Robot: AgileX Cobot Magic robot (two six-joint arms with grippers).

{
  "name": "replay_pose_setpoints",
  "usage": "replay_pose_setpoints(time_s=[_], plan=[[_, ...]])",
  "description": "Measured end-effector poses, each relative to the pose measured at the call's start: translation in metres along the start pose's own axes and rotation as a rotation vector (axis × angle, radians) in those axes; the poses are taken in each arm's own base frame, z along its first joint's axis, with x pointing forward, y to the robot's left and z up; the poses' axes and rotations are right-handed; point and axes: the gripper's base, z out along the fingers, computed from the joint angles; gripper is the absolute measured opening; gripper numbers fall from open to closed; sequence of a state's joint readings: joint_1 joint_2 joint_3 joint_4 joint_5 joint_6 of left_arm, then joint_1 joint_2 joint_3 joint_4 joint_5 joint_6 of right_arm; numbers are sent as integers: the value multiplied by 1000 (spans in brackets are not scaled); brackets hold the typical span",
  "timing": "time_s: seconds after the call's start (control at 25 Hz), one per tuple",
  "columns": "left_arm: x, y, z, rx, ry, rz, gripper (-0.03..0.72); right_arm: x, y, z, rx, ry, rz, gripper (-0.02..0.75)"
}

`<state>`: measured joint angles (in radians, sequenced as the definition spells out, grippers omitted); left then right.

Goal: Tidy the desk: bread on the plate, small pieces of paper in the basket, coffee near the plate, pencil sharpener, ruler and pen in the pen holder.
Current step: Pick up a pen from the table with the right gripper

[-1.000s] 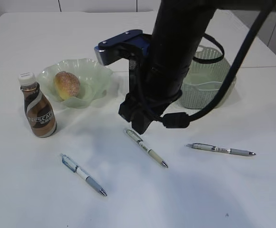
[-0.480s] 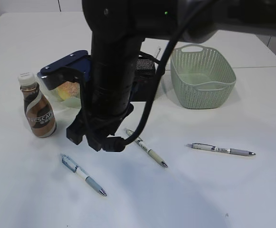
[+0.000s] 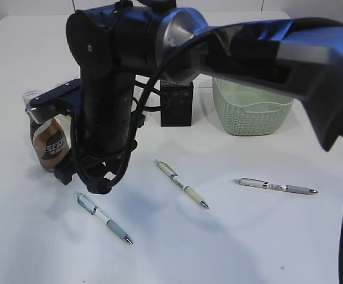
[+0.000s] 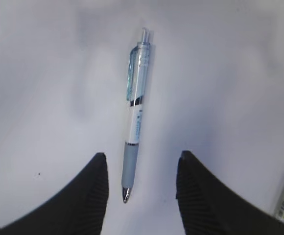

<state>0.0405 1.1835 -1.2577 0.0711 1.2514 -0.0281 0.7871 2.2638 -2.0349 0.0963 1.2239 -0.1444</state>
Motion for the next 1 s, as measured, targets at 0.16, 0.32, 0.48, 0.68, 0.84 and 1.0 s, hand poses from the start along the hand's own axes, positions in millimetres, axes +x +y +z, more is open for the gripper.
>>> replay_pose_setpoints(time_s=[0.16,0.32,0.48,0.68,0.84,1.0], plan=[[0,-1,0,9,0,-3,333,-7,-1,17,0,2,14,370],[0,-3,0,31,1,-10,323,-12,-2,36,11,15,29,370],[0,-3,0,38,1,-13,321,-13,2,46,39,26,9,370],[0,-4,0,40,1,-13,317,-23,17,47,73,-20,-28,370],[0,-4,0,41,1,-14,303,-26,18,57,78,-19,-15,370],[0,-4,0,43,1,-14,300,-24,17,66,77,-3,-11,370]])
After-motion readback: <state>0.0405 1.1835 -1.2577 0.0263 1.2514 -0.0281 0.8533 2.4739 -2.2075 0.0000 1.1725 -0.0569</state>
